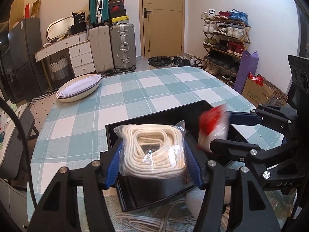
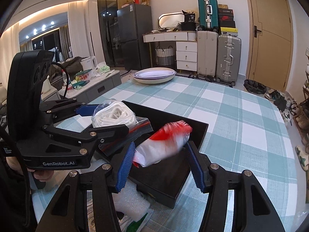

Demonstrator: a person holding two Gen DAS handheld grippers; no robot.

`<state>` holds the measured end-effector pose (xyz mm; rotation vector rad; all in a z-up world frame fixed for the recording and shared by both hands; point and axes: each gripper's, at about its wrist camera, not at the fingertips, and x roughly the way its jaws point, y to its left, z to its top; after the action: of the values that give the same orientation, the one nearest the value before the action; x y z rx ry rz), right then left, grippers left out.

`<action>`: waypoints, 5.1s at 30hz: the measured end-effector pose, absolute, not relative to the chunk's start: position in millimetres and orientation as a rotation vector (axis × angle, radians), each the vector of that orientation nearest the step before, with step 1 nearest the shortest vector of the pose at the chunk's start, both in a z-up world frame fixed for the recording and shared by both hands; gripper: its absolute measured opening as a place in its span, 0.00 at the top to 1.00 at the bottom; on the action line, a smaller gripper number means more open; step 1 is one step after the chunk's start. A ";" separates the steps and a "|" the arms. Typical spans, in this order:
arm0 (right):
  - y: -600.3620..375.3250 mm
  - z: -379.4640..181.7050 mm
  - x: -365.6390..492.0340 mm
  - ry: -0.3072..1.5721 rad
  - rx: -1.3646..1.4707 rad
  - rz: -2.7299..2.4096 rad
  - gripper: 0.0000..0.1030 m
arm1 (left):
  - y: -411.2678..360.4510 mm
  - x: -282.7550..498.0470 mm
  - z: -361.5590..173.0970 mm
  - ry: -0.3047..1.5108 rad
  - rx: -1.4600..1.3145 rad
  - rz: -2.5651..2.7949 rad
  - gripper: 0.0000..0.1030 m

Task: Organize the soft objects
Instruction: 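Open both tools to drop the rope bag and red-labeled bag into the box, then withdraw both open tools from the box back toward the remaining items, then grasp the white plush doll with the right tool while the left grasps the medicine sachet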

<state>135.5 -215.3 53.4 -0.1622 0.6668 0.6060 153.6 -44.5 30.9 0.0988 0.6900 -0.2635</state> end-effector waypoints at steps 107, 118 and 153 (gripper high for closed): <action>-246.4 10.3 12.9 0.827 -0.088 0.543 0.00 | -48.7 -2.5 -26.5 0.877 0.253 -0.505 0.00; -232.3 -3.6 25.5 0.905 -0.163 0.524 0.00 | -39.0 8.5 -33.3 0.914 0.189 -0.462 0.03; -247.6 -1.8 9.1 0.855 -0.185 0.522 0.16 | -28.2 8.6 -14.8 0.803 0.127 -0.390 0.47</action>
<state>9.1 -247.6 -1.8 -0.1851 0.8549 0.5215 8.6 -28.2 -14.8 0.1274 0.8025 -0.3903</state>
